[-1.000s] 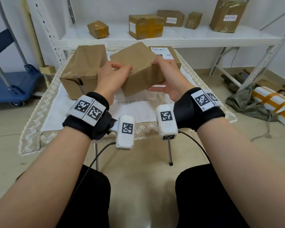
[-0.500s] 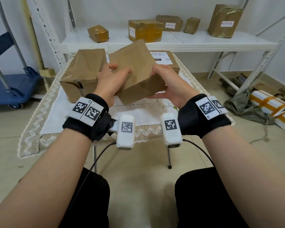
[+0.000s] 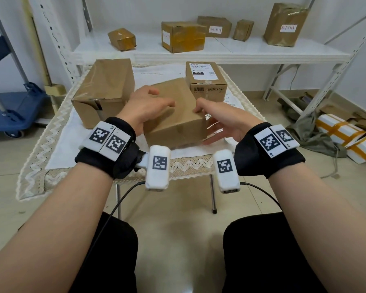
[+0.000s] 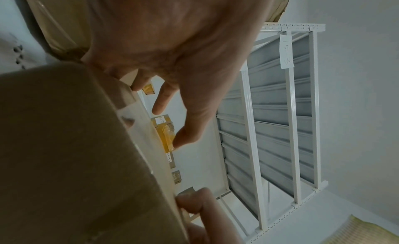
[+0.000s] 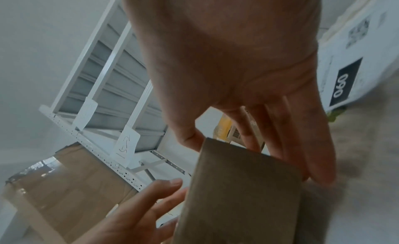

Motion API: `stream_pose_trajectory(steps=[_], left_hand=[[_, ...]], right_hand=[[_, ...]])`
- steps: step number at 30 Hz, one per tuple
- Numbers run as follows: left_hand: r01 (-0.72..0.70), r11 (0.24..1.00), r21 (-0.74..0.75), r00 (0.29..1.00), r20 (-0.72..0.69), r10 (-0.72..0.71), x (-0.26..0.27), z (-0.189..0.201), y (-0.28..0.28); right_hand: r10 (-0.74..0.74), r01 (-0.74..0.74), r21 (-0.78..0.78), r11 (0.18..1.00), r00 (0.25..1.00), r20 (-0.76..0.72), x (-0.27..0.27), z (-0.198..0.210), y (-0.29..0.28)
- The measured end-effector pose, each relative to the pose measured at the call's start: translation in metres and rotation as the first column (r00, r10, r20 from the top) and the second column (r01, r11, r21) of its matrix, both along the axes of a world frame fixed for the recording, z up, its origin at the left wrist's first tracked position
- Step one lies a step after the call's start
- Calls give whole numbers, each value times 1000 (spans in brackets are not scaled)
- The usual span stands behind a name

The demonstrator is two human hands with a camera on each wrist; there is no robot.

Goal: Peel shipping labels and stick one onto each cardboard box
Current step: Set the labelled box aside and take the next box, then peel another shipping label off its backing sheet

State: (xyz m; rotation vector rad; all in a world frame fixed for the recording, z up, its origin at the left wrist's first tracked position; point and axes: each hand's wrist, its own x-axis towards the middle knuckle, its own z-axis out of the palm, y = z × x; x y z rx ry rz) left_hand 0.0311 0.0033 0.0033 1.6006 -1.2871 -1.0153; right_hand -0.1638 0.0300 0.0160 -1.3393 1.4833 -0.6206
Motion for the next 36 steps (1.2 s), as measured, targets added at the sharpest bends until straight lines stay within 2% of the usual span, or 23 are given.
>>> stream_pose_trajectory(steps=[4, 9, 12, 15, 21, 27, 36], left_hand=[[17, 999, -51, 999, -36, -19, 2, 3, 0], [-19, 993, -115, 994, -105, 7, 5, 6, -2], [-19, 986, -163, 989, -147, -6, 5, 8, 0], [-15, 977, -211, 986, -167, -21, 4, 8, 2], [-8, 960, -280, 985, -169, -41, -2, 11, 8], [-3, 962, -275, 987, -157, -42, -1, 13, 10], [-10, 956, -294, 989, -147, -35, -1, 12, 11]], right_hand=[[-62, 59, -55, 997, 996, -60, -7, -2, -4], [-158, 151, -167, 974, 987, -33, -26, 4, -13], [-181, 160, -216, 963, 980, -86, -38, 4, -17], [-174, 125, -233, 964, 963, -204, -46, 2, -19], [-166, 81, -238, 968, 916, -364, -50, 3, -17], [-174, 86, -204, 975, 867, -468, -54, -1, -21], [-167, 102, -160, 982, 864, -475, -55, -6, -26]])
